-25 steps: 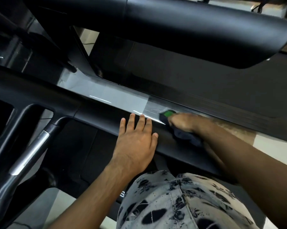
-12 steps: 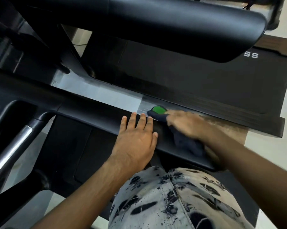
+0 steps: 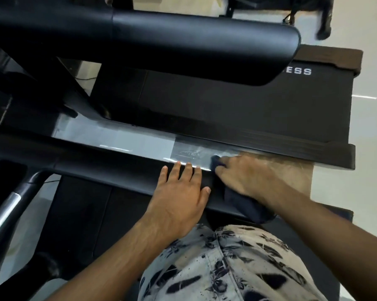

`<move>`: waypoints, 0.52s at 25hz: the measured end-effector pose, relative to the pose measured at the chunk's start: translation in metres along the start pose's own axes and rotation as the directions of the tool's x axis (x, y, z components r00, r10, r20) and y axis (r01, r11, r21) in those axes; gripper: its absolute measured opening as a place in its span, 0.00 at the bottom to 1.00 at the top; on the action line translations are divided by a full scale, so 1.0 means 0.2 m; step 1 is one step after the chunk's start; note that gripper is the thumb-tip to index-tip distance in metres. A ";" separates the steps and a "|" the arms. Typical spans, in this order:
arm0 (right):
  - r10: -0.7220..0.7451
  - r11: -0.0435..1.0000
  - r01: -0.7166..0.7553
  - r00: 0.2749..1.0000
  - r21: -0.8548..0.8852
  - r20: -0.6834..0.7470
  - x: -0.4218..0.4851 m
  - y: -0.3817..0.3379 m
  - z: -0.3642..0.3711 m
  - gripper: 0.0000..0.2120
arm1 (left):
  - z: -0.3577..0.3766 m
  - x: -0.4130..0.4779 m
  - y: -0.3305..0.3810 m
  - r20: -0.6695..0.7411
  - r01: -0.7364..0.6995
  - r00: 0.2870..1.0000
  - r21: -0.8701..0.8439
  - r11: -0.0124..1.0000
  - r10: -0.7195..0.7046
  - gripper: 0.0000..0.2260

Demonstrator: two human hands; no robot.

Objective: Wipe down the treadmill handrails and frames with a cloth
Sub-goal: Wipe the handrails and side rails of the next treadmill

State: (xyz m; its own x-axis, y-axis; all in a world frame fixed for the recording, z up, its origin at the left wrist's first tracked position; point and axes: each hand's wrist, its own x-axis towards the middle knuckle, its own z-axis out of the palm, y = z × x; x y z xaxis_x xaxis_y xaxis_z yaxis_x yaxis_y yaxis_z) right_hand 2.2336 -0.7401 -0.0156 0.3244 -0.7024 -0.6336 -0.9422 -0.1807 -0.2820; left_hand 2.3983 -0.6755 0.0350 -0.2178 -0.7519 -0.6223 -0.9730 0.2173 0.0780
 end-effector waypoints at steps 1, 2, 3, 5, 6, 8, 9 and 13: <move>-0.065 0.998 0.065 0.997 0.001 -0.031 -0.04 0.01 0.03 0.20 | 0.00 0.01 0.01 -0.007 -0.010 1.000 0.003 1.000 0.010 0.27; -0.023 0.996 0.024 1.000 0.085 -0.005 -0.05 0.04 0.03 0.22 | 0.00 0.03 0.03 -0.011 -0.027 1.000 0.007 1.000 0.027 0.27; 0.069 0.985 -0.081 0.994 0.151 0.083 -0.03 0.09 0.01 0.21 | 0.01 0.03 0.05 -0.002 -0.043 0.999 0.004 0.999 0.043 0.27; 0.245 0.914 -0.297 0.947 0.275 0.209 0.00 0.19 -0.04 0.16 | -0.01 0.05 0.08 0.028 -0.079 0.996 -0.016 0.997 0.080 0.27; 0.270 0.892 -0.333 0.935 0.306 0.232 -0.01 0.23 -0.04 0.14 | -0.02 0.06 0.09 0.050 -0.096 0.994 -0.025 0.995 0.097 0.27; 0.289 0.865 -0.337 0.940 0.373 0.179 -0.10 0.26 0.00 0.11 | -0.06 0.10 0.09 0.077 -0.151 0.985 -0.036 0.988 0.153 0.25; 0.334 0.823 -0.357 0.933 0.441 0.130 -0.14 0.27 0.03 0.13 | -0.09 0.13 0.10 0.079 -0.183 0.979 -0.041 0.982 0.186 0.23; 0.596 0.642 -0.453 0.803 0.619 -0.030 -0.37 0.28 0.07 0.19 | -0.22 0.24 0.18 0.076 -0.296 0.952 -0.025 0.955 0.297 0.20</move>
State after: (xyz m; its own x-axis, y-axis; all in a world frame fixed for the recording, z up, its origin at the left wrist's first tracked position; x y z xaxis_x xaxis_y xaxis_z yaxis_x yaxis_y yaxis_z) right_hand 2.1578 -0.6883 0.0049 -0.3035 -0.6917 -0.6553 -0.6999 0.6285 -0.3393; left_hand 2.3492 -0.7312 0.0429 -0.4902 -0.6041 -0.6283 -0.8667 0.4140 0.2782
